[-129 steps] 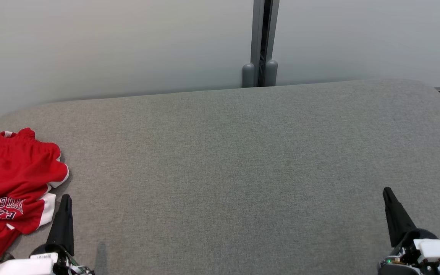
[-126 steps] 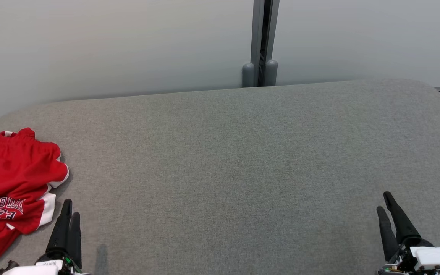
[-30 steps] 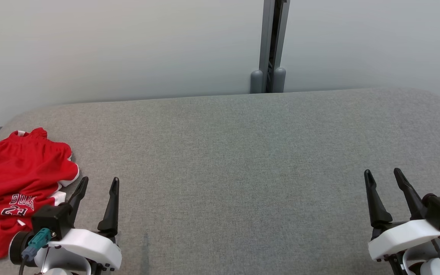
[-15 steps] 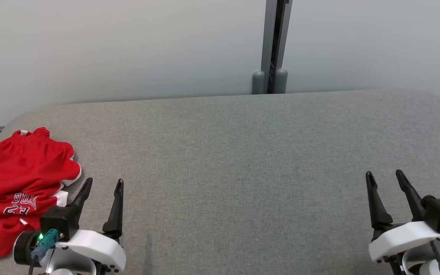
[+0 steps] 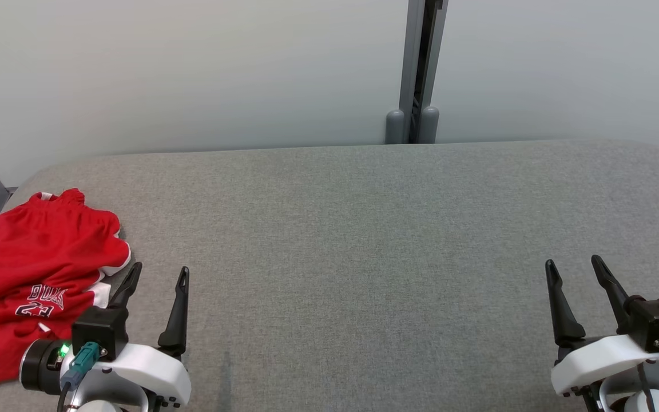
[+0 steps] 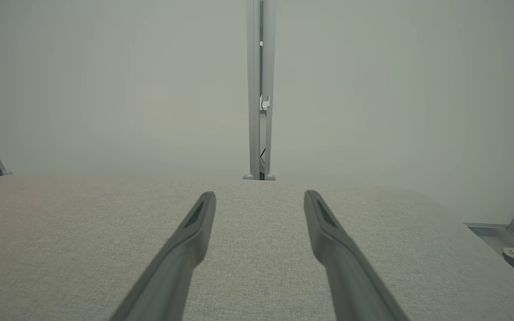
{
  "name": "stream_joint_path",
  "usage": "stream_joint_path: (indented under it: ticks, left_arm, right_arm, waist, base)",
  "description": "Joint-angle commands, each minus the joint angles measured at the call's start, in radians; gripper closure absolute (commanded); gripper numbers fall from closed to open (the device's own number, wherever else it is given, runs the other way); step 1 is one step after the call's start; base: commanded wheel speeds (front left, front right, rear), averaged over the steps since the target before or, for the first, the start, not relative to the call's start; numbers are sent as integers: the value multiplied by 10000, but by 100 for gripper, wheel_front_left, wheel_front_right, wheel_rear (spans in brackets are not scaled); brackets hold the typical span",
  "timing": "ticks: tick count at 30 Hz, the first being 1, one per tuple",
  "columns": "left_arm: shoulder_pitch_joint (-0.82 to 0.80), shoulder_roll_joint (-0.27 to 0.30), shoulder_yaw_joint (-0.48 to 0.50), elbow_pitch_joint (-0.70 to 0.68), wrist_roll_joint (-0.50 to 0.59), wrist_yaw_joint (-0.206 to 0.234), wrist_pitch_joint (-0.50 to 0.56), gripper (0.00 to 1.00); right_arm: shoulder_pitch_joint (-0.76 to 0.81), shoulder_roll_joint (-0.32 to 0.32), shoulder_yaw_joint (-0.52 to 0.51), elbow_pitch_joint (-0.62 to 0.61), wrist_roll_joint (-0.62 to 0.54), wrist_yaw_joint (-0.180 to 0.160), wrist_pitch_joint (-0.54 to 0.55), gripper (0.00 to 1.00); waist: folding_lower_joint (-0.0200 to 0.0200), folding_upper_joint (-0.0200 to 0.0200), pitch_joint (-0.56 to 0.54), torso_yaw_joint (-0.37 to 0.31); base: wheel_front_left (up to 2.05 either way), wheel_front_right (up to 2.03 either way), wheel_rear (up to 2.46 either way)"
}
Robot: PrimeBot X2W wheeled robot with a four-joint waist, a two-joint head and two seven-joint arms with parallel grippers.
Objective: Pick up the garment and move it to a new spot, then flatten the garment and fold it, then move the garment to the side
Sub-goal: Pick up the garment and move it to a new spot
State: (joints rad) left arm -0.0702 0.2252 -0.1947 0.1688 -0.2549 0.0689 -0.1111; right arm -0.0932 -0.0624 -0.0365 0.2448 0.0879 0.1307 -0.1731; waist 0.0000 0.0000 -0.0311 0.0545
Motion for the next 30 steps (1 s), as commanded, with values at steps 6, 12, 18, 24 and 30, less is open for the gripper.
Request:
stream_joint_path:
  ticks: [6, 12, 18, 24, 30]
  left_arm:
    - [-170, 6, 53, -51, -157, 44, -33, 0]
    - [-189, -12, 75, -26, -278, 109, -57, 0]
    - [-283, -22, 91, -24, -336, 204, -97, 0]
    - [-238, 60, 289, -3, -457, 313, -161, 0]
    - [-127, 123, 498, -35, -608, 483, -269, 0]
  right_arm:
    - [-101, 6, -105, 78, -5, 0, -85, 0]
    - [-120, 33, -106, 35, 55, 0, -87, 0]
    - [-145, 47, 63, -210, 63, 0, -35, 0]
    - [-247, 69, 480, -428, 205, 0, 14, 0]
    - [-386, 83, 965, -516, 351, 0, 27, 0]
  waist:
    - [0, 0, 1, 143]
    - [0, 0, 10, 402]
    - [0, 0, 63, 1150]
    - [0, 0, 115, 2220]
    - [0, 0, 142, 3282]
  base:
    - [0, 0, 0]
    - [0, 0, 0]
    - [0, 0, 0]
    - [0, 0, 0]
    - [0, 0, 0]
